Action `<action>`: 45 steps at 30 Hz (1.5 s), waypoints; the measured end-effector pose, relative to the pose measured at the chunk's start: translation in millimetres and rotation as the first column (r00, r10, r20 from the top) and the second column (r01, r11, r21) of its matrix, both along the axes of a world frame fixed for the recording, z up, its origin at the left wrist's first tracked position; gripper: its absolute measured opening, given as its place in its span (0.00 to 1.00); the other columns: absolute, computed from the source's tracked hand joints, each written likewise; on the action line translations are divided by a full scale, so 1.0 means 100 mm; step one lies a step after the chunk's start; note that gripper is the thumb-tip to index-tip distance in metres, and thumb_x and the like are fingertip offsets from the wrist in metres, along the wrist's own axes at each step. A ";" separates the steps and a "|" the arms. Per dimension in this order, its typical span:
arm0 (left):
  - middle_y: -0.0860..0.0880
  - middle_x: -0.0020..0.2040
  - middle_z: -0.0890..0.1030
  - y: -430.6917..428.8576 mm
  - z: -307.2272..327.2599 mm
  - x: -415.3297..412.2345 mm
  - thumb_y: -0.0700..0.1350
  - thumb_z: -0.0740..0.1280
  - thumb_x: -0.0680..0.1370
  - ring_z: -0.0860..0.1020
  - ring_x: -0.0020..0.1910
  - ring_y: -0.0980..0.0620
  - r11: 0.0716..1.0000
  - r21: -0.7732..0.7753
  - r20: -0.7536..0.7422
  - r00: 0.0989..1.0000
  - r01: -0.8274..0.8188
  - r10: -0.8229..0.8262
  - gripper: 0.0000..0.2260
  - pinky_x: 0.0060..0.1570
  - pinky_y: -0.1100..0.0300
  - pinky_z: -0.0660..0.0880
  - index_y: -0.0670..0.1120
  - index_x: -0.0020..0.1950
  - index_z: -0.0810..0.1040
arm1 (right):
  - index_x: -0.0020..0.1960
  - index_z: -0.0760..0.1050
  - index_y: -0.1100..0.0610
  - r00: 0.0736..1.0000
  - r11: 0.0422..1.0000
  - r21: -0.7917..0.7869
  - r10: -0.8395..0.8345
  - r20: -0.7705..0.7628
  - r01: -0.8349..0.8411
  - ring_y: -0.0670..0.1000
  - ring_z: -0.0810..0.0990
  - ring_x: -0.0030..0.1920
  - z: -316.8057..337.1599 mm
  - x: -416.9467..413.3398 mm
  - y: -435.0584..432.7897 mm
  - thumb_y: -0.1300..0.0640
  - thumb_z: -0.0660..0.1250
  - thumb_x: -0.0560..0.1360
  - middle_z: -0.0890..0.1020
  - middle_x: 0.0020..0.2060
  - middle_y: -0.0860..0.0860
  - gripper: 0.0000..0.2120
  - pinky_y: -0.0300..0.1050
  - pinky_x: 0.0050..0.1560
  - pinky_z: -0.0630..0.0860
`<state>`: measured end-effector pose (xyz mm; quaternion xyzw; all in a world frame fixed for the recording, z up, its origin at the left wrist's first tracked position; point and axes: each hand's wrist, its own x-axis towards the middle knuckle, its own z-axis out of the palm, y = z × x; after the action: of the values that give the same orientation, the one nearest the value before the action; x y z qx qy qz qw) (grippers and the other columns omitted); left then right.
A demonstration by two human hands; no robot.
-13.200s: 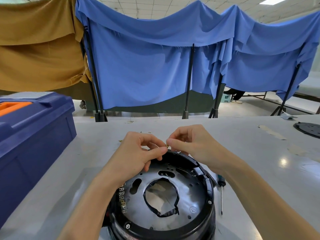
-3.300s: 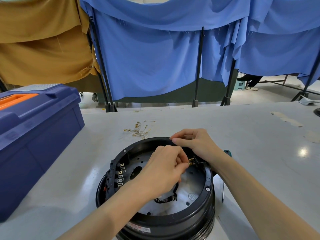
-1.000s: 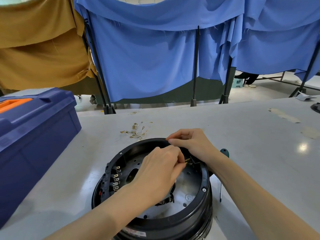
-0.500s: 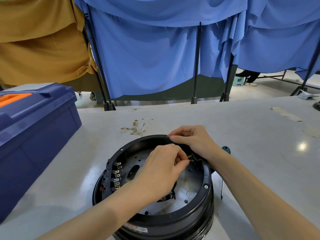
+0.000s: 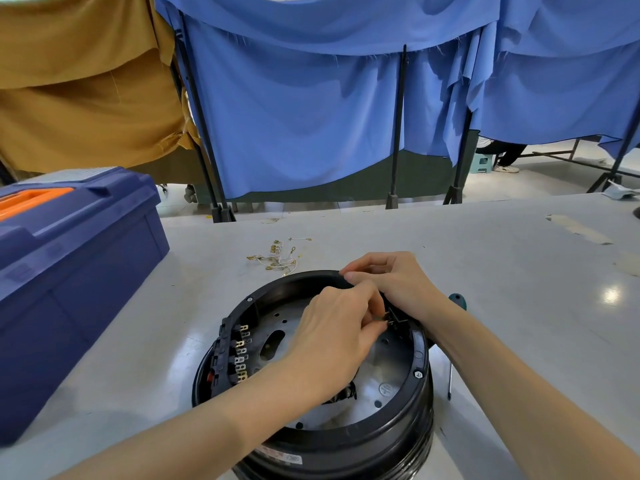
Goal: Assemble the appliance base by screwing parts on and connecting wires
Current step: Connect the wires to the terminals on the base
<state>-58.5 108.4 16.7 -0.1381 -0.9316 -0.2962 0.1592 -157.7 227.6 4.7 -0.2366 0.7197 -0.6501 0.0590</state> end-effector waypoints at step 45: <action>0.52 0.34 0.79 -0.14 0.20 -0.08 0.49 0.78 0.67 0.74 0.35 0.55 0.842 -0.510 -0.253 0.905 0.176 -0.342 0.08 0.41 0.67 0.67 0.46 0.36 0.83 | 0.43 0.84 0.60 1.000 1.000 0.027 -0.002 -0.015 0.002 0.49 0.85 0.41 0.04 0.05 0.02 0.70 0.72 0.71 0.86 0.40 0.56 0.07 0.39 0.46 0.80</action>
<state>-66.8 94.4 36.7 -0.3472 -0.9068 -0.0498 0.2339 -152.4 229.9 9.1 -0.2398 0.7290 -0.6387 0.0560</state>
